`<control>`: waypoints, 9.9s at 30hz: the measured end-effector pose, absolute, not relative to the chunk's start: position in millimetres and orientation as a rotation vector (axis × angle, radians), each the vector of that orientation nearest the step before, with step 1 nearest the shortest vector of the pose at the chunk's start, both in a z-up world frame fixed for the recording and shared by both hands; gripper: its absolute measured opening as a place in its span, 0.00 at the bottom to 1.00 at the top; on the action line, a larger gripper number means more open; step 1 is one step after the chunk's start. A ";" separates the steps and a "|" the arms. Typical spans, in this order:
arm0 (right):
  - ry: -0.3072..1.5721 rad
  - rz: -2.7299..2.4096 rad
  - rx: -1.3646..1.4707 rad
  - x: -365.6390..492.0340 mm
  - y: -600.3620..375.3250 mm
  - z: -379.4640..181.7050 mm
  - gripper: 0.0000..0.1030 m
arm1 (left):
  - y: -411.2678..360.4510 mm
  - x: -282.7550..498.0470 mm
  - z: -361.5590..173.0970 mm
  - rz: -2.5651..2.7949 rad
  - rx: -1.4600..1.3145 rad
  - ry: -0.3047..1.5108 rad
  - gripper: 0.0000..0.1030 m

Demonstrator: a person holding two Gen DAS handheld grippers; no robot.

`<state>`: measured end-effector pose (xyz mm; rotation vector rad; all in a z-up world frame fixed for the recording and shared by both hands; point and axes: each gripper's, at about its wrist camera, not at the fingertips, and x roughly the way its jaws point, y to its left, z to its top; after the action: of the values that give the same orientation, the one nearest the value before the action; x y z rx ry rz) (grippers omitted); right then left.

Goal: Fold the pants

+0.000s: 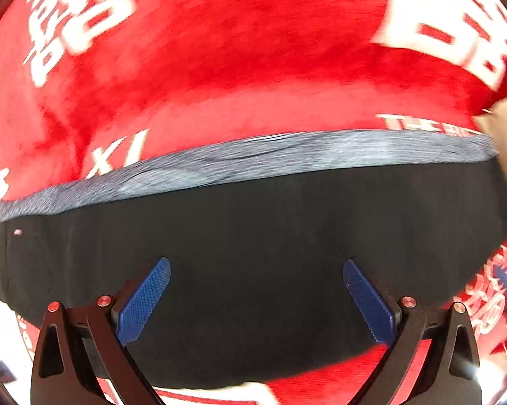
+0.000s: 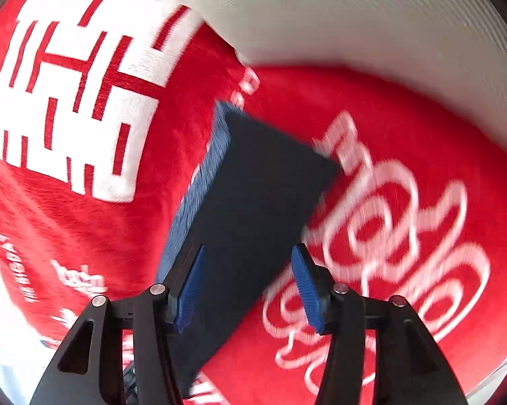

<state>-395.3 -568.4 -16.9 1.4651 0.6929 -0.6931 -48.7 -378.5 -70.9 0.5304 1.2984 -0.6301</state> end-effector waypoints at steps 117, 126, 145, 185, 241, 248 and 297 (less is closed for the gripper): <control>1.234 -0.380 0.721 -170.6 -341.2 2.5 0.29 | -189.4 34.5 -70.9 -0.917 0.181 1.531 0.05; 1.242 -0.381 0.706 -165.1 -340.3 3.6 0.30 | -180.7 30.5 -42.6 -0.848 0.223 1.445 0.06; 1.244 -0.442 0.806 -118.6 -421.0 -30.8 0.32 | -256.0 30.8 -70.8 -0.748 0.289 1.393 0.06; 1.447 -0.446 0.353 -68.8 -347.5 -52.8 0.99 | -171.6 70.0 -89.0 -0.394 0.372 1.435 0.97; 1.395 -0.170 0.485 34.7 -284.0 -58.9 0.33 | -66.5 47.9 -64.2 -0.386 0.143 1.452 1.00; 1.401 -0.015 0.550 32.7 -263.3 -56.7 0.35 | -56.3 47.3 -60.7 -0.357 0.150 1.450 1.00; 1.522 -0.169 0.310 5.0 -229.6 -43.4 0.63 | -11.9 77.2 -56.3 -0.280 -0.002 1.407 1.00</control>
<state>5.0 -229.6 -43.4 0.3105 1.5215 -0.1694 77.2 -11.9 -56.3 -0.0023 1.4074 -0.2799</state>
